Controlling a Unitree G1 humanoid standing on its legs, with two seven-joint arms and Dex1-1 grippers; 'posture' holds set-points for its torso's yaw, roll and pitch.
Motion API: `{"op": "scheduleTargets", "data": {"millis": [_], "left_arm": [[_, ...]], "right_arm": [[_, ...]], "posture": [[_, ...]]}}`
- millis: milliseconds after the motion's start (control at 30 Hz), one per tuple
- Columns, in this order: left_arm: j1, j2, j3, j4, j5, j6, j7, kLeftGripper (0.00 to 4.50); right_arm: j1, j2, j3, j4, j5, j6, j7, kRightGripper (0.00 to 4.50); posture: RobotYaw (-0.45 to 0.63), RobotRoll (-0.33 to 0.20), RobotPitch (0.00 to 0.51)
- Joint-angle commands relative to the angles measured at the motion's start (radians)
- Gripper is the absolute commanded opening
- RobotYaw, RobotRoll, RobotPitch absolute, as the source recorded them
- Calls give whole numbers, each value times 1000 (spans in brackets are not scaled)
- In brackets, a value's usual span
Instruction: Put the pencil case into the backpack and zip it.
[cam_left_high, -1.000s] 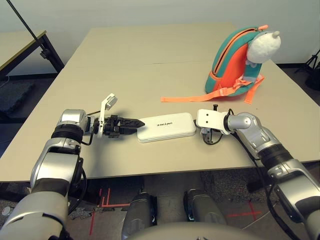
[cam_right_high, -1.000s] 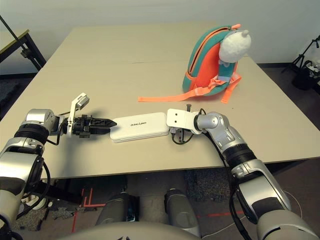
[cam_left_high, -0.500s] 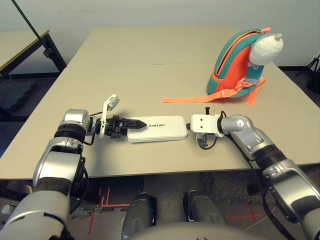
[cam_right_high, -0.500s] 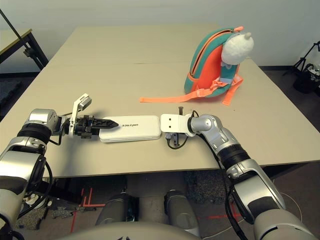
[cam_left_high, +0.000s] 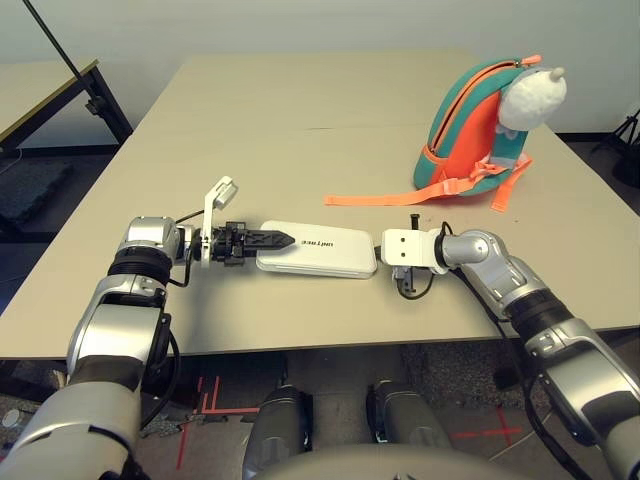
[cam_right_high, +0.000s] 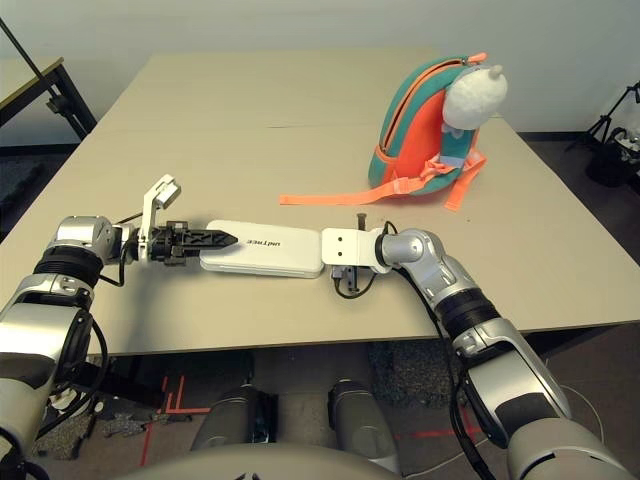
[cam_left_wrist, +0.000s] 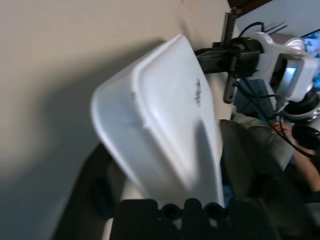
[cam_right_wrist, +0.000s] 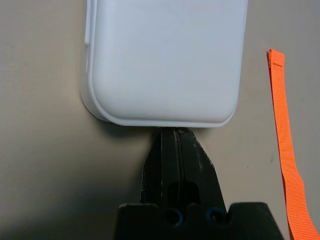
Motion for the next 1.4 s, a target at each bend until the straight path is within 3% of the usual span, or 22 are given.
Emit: {"op": "scheduleTargets", "data": {"millis": [33,100,167,400,633,733,800,1067,1200,1400], "left_arm": [[1,-5,8,7,12,-24,9,2328],[1,-7,10,8,14,-28,9,1654],[2,-8,12,6,18,-27,1,1307],[-18,-15,70,12,-9,-33,30,1293],[-37,-29,176,-15,-61,-70,90,1274],[-27,-43,221,-59,-91,-115,104,1272],[-23,-53,253,-90,-110,-128,131,1252],[17,-69,326,-330,-196,-87,208,1252],[45,-54,354,-457,-254,-28,239,1252],[81,-34,376,-557,-304,14,281,1252]], "right_arm": [[0,-5,10,13,-5,-2,2,0],[4,-8,9,10,-5,-1,2,0],[6,-10,8,8,-4,0,2,0],[16,-22,-10,9,9,11,-1,0],[37,-26,-101,8,107,101,-18,0],[51,-35,-150,-1,136,121,-55,615],[64,-35,-199,-23,172,149,-85,1289],[157,-32,-463,-212,395,410,-208,4474],[191,-43,-599,-301,468,523,-316,4500],[198,-57,-683,-347,480,612,-448,4500]], "posture": [[-217,0,0],[-217,0,0],[-216,0,0],[-211,0,2],[-205,0,8],[-202,0,10],[-200,0,11],[-198,0,16],[-199,0,17],[-204,0,18]]}}
